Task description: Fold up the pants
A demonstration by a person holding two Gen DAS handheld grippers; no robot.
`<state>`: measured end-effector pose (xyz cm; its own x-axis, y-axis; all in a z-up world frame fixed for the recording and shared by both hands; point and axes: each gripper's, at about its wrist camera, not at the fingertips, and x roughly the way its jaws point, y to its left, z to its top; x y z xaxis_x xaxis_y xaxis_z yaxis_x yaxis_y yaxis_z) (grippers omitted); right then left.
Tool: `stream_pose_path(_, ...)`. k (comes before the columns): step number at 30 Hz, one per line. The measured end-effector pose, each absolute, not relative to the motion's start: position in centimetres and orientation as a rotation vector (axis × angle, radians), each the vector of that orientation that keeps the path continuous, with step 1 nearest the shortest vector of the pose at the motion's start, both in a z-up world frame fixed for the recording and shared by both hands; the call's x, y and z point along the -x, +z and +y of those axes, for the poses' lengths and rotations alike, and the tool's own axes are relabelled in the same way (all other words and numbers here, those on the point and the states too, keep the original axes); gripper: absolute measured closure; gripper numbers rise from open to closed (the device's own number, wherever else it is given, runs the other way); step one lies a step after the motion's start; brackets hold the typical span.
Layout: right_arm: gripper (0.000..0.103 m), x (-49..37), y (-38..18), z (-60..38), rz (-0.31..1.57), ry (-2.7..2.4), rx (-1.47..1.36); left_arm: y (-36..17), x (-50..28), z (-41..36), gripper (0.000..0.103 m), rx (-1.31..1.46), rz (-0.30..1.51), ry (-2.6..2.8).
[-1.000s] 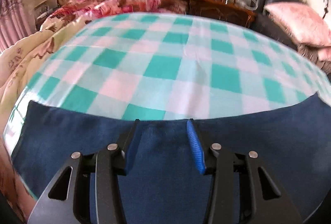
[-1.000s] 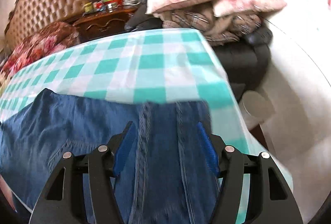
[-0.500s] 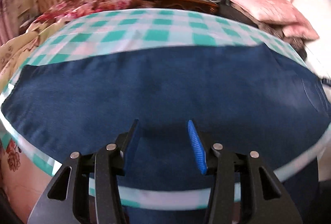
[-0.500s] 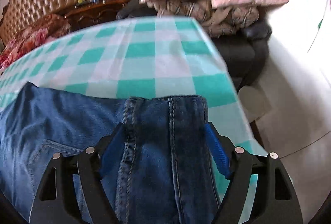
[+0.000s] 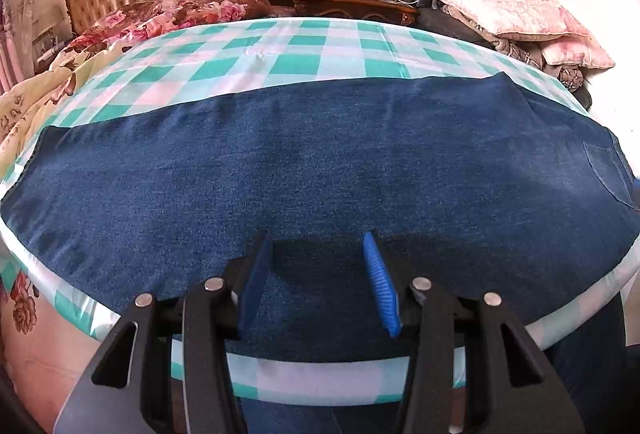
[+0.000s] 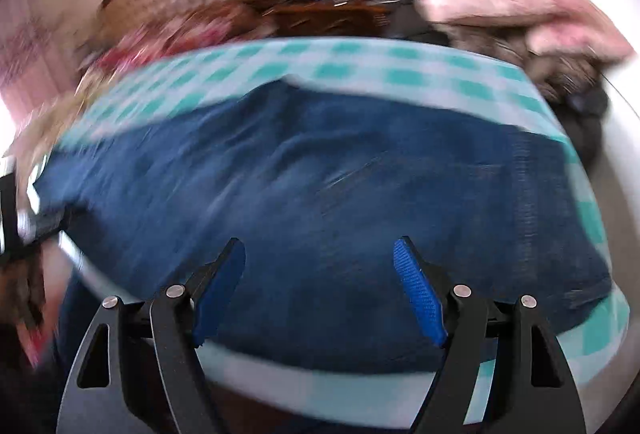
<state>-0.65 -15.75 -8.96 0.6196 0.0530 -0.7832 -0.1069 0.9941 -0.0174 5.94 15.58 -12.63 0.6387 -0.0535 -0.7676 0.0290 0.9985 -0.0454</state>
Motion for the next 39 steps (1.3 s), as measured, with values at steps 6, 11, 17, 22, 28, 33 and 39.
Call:
stream_pose_path(6,0.029,0.9,-11.4,-15.4,0.992,0.038,0.062,-12.6,-5.5,18.2,0.055,0.058,0.880,0.017)
stream_pose_path(11,0.029,0.7,-10.7,-15.2,0.996,0.018,0.059,-12.5,-5.1,21.3,0.055,0.098,0.875,0.087)
stream_pose_path(17,0.029,0.1,-8.3,-10.6,0.927,0.176,0.081,-12.5,-4.7,23.7,0.055,0.134,0.866,0.124)
stream_pose_path(22,0.028,-1.5,-8.0,-4.2,0.927,0.336,0.082,-12.5,-4.7,25.5,0.055,0.156,0.862,0.156)
stream_pose_path(28,0.025,-4.1,-9.1,3.2,0.947,0.438,0.141,-12.0,-5.3,27.9,0.055,0.193,0.849,0.210)
stream_pose_path(33,0.025,-6.0,-11.1,5.9,0.997,0.431,0.145,-10.0,-8.4,25.3,0.045,0.118,0.813,0.038)
stream_pose_path(39,0.020,-5.8,-12.3,7.0,0.999,0.417,0.211,-10.3,-12.5,20.4,0.039,-0.031,0.870,-0.198)
